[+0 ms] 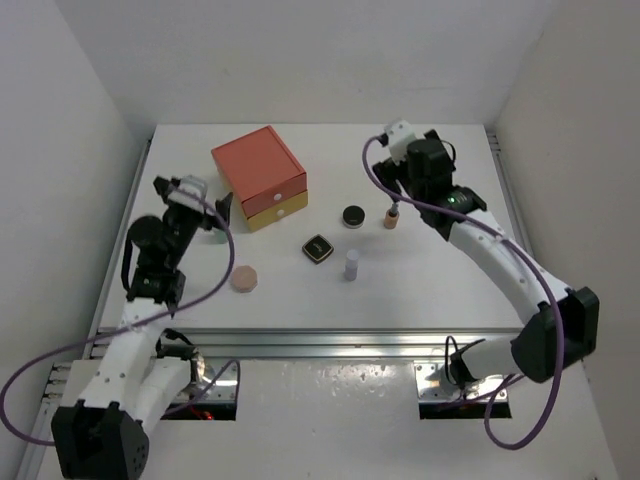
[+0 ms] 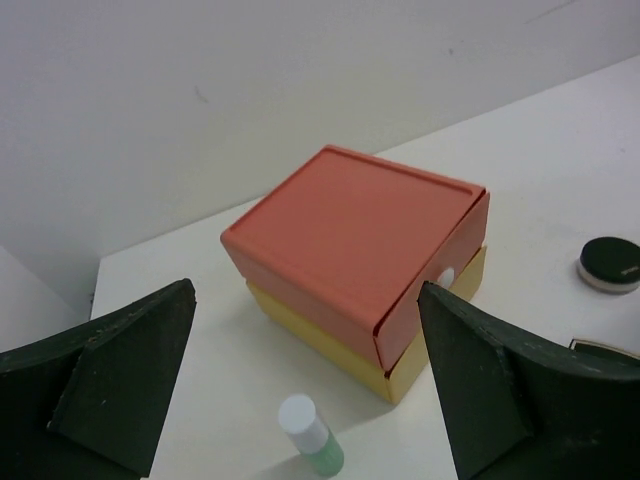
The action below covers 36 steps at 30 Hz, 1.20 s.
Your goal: Organize the makeup
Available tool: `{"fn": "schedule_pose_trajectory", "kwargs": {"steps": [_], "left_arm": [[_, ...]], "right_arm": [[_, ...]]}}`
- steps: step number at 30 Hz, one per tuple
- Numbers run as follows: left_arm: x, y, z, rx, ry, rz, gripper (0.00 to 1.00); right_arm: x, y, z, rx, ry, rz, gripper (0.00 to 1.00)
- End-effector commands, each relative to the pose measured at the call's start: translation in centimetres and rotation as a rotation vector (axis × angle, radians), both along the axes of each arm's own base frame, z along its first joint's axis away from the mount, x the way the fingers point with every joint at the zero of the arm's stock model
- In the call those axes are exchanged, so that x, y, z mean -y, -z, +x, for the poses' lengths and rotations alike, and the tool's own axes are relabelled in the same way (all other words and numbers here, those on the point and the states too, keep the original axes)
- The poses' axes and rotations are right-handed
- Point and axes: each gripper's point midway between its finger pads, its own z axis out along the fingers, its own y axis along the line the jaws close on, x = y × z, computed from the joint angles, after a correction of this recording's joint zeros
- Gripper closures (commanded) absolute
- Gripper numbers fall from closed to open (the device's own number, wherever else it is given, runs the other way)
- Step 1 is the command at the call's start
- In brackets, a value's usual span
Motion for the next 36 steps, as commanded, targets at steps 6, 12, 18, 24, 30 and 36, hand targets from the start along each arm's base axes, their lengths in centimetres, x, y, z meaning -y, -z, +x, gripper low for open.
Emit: {"fn": "schedule_pose_trajectory", "kwargs": {"steps": [6,12,18,24,30,36], "left_arm": [[2.5,0.3,8.5,-0.394,0.122,0.038,0.00],[3.2,0.6,10.8,-0.347,0.133,0.082,0.39],[3.1,1.7,11.4,-0.311,0.075,0.092,0.32],[2.9,3.9,11.4,-0.325,0.040,0.069,0.32],[3.5,5.5,10.9,-0.345,0.047,0.023,0.32],[3.7,6.1,10.7,-0.341,0.055,0.001,0.32]], "right_arm": [[-13.4,-1.6,0.5,-0.256,-0.352,0.381,0.28],[-21.5,2.1,2.0,-0.327,-0.302,0.602,0.36],[-29.1,5.9,3.3,-0.342,-0.344,0.610,0.27],[-32.9,7.8,5.3,-0.261,-0.360,0.640,0.35],[-34.9,8.9,6.3,-0.220,-0.392,0.650,0.40],[-35.1,9.5,7.7,-0.166,-0.384,0.592,0.47]]}}
